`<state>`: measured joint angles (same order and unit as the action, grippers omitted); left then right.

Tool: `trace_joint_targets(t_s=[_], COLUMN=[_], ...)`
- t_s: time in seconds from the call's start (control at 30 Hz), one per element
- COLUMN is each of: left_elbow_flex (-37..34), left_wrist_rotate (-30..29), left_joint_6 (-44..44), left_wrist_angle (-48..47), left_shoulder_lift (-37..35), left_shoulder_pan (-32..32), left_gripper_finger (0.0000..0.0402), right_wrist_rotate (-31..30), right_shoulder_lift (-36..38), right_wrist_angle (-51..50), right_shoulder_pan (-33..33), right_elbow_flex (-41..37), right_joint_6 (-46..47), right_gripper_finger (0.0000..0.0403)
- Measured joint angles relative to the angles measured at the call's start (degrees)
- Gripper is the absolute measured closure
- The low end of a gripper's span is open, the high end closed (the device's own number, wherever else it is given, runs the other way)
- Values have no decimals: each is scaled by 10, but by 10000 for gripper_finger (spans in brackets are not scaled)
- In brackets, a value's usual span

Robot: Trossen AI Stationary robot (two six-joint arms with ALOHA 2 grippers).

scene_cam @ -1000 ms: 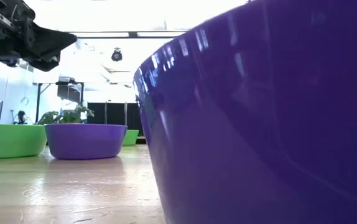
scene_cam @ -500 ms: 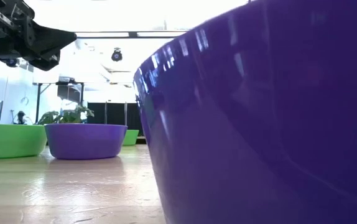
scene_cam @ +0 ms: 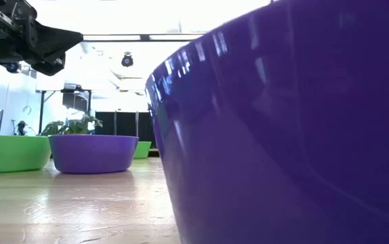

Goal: Pick & Place Mini bowls
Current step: Put the top right violet bowl on the shelf

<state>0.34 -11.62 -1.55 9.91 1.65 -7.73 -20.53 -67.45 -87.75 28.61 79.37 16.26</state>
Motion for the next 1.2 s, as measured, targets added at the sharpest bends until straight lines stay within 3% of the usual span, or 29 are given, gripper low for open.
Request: trace_joint_targets(t_s=[0.57,1.2], left_elbow_flex=[0,0], left_wrist_rotate=[0,1], left_joint_6=[0,0], left_wrist_angle=[-1,-1], left_shoulder_lift=[0,0], left_shoulder_pan=[0,0], left_gripper_finger=[402,402], right_wrist_rotate=[2,-1], right_shoulder_lift=[-122,-136], right_wrist_angle=[1,6], right_shoulder_pan=[77,88], right_elbow_flex=[-4,-13], right_joint_6=[-94,-94], right_gripper_finger=[394,394])
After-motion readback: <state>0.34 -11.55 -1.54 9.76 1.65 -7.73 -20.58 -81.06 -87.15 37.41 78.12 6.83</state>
